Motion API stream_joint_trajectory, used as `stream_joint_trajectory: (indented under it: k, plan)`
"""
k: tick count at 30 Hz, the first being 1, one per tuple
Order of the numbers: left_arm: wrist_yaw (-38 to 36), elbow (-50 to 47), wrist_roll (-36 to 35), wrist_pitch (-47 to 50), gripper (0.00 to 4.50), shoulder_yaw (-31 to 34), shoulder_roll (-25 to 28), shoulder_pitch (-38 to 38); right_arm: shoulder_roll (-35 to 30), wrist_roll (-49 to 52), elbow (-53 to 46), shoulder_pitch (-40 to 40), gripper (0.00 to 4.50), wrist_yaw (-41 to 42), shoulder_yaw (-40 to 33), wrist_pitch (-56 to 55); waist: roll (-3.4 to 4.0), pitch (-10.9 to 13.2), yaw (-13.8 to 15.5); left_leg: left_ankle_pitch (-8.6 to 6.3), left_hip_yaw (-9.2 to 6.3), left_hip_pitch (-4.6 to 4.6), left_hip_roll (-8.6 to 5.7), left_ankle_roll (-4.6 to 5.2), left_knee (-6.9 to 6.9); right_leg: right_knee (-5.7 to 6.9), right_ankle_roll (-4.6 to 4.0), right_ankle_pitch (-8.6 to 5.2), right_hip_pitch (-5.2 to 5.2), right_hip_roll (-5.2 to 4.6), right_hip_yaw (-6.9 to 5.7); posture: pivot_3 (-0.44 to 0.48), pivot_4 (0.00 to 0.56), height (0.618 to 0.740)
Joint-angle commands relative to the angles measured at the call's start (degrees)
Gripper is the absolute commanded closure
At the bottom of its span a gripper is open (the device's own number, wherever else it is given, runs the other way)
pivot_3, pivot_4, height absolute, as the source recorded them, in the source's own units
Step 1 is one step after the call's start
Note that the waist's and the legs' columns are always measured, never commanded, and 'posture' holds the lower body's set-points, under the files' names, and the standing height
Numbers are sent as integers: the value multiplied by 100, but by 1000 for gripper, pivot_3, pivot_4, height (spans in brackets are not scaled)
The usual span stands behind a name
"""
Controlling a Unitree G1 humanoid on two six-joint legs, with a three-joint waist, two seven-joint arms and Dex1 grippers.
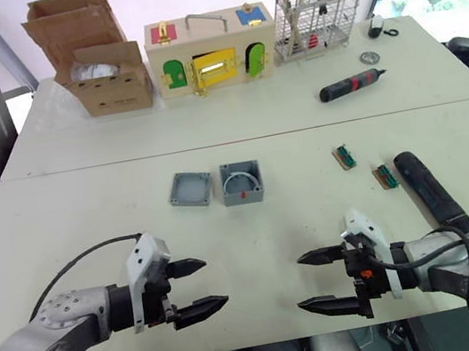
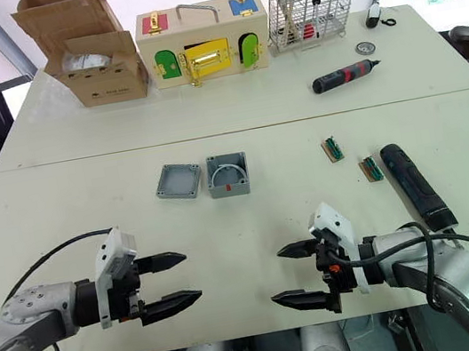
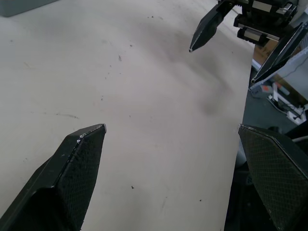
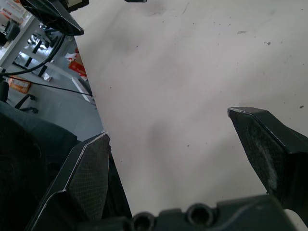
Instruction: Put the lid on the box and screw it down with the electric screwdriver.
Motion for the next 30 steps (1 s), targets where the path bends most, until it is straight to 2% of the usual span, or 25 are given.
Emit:
stream_joint_trajectory:
  k: [1,12,15,19,23,25,27,30]
  plan:
    - [-58,-54,101,-77,0,-95,74,-39,26,19,-136,-15,68,-5,-32,-92,0,0,-3,0,0,0,0,0,0,0,0,0,0,0,0,0,150,694]
    - [50,-1,94,-204,0,-51,-157,-94,173,-201,-24,-59,68,-76,-61,-343,-1,0,-1,0,0,0,0,0,0,0,0,0,0,0,0,0,150,694]
    - [25,11,324,-411,0,-109,-152,-19,187,-276,67,-43,68,69,-76,-583,-3,0,-3,0,0,0,0,0,0,0,0,0,0,0,0,0,150,694]
    - [185,84,387,-430,0,-31,-207,-59,179,-287,136,-160,68,-73,-140,-476,-4,0,-4,0,0,0,-1,0,0,0,0,0,0,0,0,0,150,694]
    - [52,156,411,-456,0,76,-58,-96,83,-176,-6,-173,68,-261,-163,-110,-5,0,-1,0,0,0,-1,-1,0,1,0,0,0,0,0,0,150,694]
    - [95,327,331,-599,0,274,-182,-323,172,-4,-84,-245,68,-411,-267,59,-6,1,6,0,0,0,-1,-1,0,1,0,0,0,0,0,0,150,694]
    - [268,655,556,-600,0,270,-154,-812,288,284,-140,-404,68,-550,-492,210,-9,3,35,1,-1,0,-1,-1,2,2,0,0,0,0,-1,0,150,694]
    - [-55,1102,713,-239,0,-104,277,-1929,346,886,-142,-956,68,-826,-897,638,-17,7,69,1,-1,1,-1,-1,12,11,3,2,1,2,-2,0,150,694]
